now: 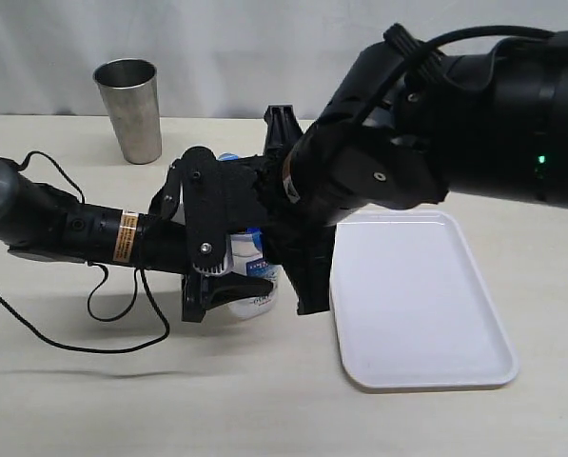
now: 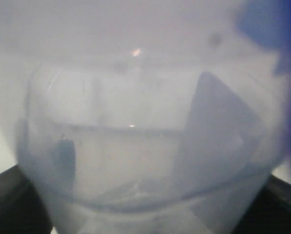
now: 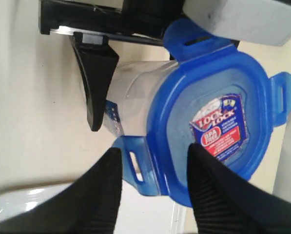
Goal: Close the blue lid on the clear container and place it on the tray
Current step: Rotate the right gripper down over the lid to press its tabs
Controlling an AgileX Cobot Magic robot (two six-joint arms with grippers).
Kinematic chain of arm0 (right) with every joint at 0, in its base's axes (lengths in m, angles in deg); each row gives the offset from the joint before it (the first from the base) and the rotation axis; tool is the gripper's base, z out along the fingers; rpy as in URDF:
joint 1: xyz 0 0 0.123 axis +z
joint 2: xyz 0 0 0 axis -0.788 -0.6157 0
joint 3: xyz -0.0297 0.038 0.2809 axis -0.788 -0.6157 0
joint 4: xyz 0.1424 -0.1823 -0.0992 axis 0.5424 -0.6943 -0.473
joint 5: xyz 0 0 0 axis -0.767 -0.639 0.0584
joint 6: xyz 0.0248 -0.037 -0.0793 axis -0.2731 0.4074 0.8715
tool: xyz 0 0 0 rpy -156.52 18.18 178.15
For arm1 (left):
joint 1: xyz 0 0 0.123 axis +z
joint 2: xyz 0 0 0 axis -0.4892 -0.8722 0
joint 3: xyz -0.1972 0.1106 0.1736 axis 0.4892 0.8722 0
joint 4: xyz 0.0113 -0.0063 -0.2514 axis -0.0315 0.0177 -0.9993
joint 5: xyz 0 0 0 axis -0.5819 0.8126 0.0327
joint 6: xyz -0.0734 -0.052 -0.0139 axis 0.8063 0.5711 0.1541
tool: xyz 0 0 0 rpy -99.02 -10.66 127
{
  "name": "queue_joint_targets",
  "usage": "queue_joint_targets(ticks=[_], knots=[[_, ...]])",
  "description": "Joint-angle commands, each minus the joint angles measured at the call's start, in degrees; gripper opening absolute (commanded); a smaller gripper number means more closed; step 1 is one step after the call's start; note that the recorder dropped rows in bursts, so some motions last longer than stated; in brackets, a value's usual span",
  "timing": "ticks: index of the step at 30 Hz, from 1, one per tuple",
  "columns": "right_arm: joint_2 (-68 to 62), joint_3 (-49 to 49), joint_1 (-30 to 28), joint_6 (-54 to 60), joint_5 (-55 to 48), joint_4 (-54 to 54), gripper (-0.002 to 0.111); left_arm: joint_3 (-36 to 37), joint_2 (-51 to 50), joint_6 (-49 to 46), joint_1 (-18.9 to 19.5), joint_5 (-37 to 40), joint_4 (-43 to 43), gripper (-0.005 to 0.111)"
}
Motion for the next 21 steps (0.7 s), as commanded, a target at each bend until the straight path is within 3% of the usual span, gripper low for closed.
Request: queue_joint_targets(ticks=[1,4,16,21], knots=[[-1.1,-3.5,0.0,-0.5,3.2,0.5,0.035,-0.5,0.3,-0.8,-0.1,-1.6,-0.1,0.000],[-1.8,-5.3,0.0,-0.7,5.9,0.5,0.029,-0.5,0.3,-0.8,-0.1,-2.3,-0.1,0.000],[-6.7,-6.3,0.0,-14.6,8.6,-9.1,0.029,-0.5,0.3,-0.8,-0.1,-3.3,0.2,0.000],[-6.7,-6.6,0.0,-15.2,11.1,-9.0,0.029,-0.5,0.3,-0.8,-0.1,-6.2,0.5,0.000]])
